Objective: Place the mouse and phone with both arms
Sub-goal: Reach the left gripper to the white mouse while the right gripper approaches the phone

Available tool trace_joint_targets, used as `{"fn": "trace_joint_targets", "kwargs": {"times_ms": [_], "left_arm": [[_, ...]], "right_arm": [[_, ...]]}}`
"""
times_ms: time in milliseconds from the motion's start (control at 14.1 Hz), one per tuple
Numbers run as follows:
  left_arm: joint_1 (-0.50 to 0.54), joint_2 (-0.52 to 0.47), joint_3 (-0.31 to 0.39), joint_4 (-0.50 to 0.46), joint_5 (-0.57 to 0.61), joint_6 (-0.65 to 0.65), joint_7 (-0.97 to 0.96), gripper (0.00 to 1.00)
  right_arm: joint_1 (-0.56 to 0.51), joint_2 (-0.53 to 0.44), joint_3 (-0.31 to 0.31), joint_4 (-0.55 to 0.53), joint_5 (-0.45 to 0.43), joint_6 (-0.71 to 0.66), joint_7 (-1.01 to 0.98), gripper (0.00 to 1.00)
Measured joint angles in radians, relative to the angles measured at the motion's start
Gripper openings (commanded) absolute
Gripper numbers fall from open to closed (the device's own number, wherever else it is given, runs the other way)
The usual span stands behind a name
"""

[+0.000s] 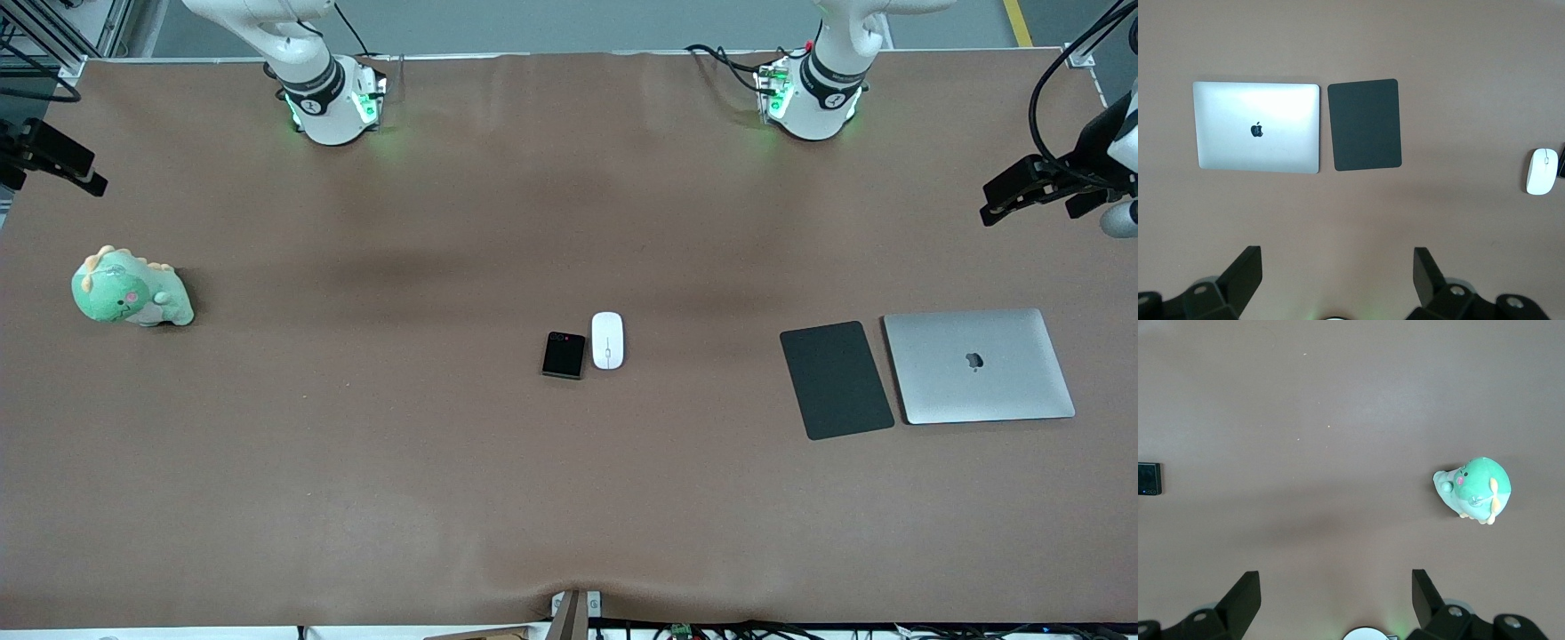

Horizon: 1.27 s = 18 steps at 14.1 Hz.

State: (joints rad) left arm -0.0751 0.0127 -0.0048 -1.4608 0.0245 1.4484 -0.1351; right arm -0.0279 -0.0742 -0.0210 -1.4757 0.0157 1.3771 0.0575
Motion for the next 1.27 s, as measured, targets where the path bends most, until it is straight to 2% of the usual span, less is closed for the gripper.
{"fn": "trace_joint_targets", "kwargs": {"times_ms": [424, 778, 1273], "left_arm": [[-0.007, 0.007, -0.002, 0.000, -0.009, 0.004, 0.000, 1.00], [-0.010, 0.012, -0.032, 0.000, -0.049, 0.013, 0.000, 1.00], [-0.027, 0.058, -0.068, -0.001, -0.050, 0.049, -0.048, 1.00]], "right_arm": [[0.041, 0.000, 0.004, 0.015, 0.000, -0.009, 0.000, 1.00], [0.046, 0.006, 0.000, 0.015, 0.000, -0.004, 0.000, 1.00], [0.042, 0.087, -0.004, 0.013, -0.001, 0.187, 0.000, 1.00]]}}
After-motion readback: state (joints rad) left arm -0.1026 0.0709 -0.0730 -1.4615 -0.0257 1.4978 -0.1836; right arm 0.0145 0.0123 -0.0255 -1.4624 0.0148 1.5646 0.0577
